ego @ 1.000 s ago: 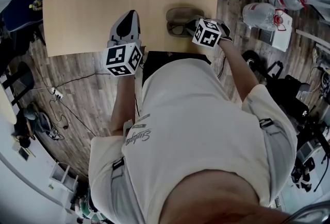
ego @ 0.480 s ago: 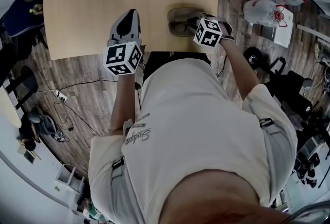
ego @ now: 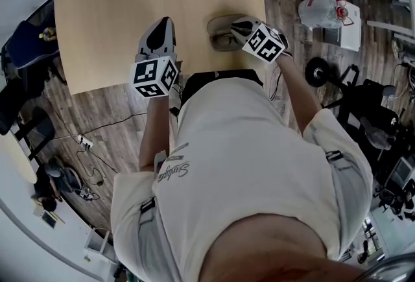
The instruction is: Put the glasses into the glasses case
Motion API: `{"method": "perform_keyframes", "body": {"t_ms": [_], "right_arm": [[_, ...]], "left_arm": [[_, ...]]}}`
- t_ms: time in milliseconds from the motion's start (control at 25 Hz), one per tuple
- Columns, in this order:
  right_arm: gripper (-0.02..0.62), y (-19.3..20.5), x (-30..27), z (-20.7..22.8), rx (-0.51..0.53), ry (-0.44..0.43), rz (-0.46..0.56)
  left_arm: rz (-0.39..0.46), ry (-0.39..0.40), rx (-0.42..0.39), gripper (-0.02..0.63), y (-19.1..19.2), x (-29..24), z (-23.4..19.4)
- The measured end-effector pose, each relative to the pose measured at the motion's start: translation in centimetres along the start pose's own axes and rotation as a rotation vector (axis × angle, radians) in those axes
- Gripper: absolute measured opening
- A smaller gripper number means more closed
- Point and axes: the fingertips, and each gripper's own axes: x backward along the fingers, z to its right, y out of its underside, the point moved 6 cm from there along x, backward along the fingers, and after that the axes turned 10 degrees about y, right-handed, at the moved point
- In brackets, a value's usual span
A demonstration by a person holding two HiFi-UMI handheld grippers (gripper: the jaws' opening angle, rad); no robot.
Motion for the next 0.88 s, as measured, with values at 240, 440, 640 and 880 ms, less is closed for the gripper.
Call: {"method": "perform_keyframes", "body": {"t_ms": [240, 440, 640, 880], "right_arm": [[-0.004, -2.1, 2.7, 0.7, -0.198, 0.05, 0.134], [-0.005, -4.3, 4.3, 0.6, -0.217, 0.063, 0.186], [-0.005, -6.9, 5.4, 0.9, -0.245, 0.139, 0.251], [-0.005, -9.2, 8.0, 2.2, -0.363, 0.213, 0.373]], "left_arm": [[0.01, 0.058, -0.019, 0.015, -0.7, -0.6, 0.4], [0.018, 0.087, -0.019, 0.015, -0.8, -0.9, 0.3], [0.039, 0.105, -0.021, 0.015, -1.3, -0.3, 0.3], [0.078, 0.104, -0.043, 0.015, -2.5, 0.6, 0.3]]}}
